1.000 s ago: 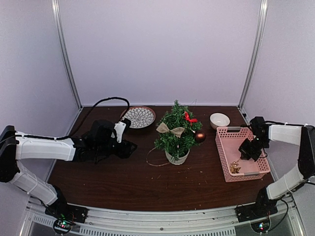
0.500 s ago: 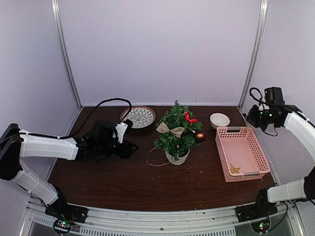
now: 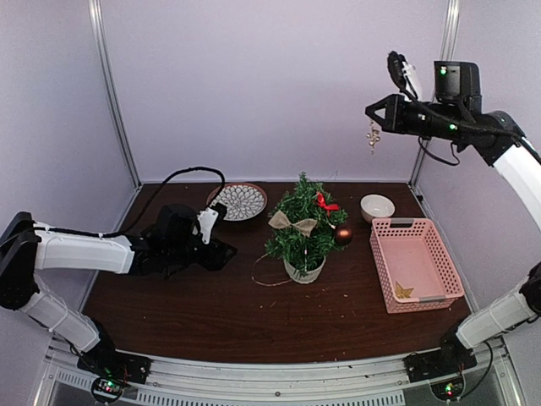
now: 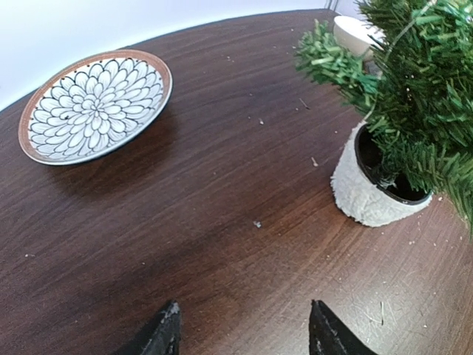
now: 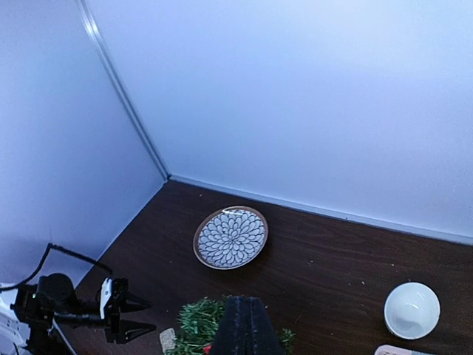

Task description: Decorate the small christmas tree

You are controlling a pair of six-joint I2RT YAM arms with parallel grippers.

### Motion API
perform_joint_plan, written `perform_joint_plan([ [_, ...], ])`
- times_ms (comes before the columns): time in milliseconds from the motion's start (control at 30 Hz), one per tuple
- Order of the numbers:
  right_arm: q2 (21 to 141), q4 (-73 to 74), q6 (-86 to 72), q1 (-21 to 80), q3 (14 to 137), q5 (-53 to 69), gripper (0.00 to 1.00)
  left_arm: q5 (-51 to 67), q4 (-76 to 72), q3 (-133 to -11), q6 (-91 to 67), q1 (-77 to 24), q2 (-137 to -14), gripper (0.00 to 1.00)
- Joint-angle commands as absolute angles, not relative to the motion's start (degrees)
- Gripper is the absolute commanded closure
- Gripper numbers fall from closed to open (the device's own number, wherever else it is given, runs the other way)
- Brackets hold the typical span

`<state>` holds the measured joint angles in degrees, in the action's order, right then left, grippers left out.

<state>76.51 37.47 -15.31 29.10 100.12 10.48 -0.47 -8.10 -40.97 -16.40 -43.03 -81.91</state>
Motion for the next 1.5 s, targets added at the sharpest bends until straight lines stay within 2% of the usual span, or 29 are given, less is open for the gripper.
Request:
perform_joint_plan([
  [0,83.41,42.4,-5.82,37.73,110.23,5.94,1.0,-0.05,-9.22,-43.73,-15.19,-41.85,-78.31,0.41],
  [100,88.14,44.5,-3.18,42.84,117.06,5.62,1.0,2.68,-6.29,-46.75,-11.83,-41.75,-75.14,0.41],
  [267,92.96,45.11,-1.63,48.3,121.8,9.08,1.0,10.35,5.32,-58.61,-4.71,-41.39,-71.04,0.44],
  [500,96.11,43.84,-1.92,50.98,122.16,15.33,1.0,30.76,11.39,-70.12,-11.66,-34.63,-68.87,0.45],
  [667,98.15,44.68,-2.02,52.04,123.4,17.53,1.0,36.41,14.63,-75.74,-12.36,-34.37,-71.16,0.46],
  [1000,102.3,46.46,-2.79,54.14,127.61,19.76,1.0,40.8,7.35,-76.33,-17.16,-34.43,-75.44,0.49],
  [1267,105.55,46.74,-3.44,55.71,131.14,20.85,1.0,46.63,-0.49,-75.34,-19.15,-35.25,-78.09,0.45],
  [1467,106.67,46.45,-3.18,55.9,132.21,21.24,1.0,50.56,-5.68,-75.6,-21.21,-35.46,-80.13,0.45],
])
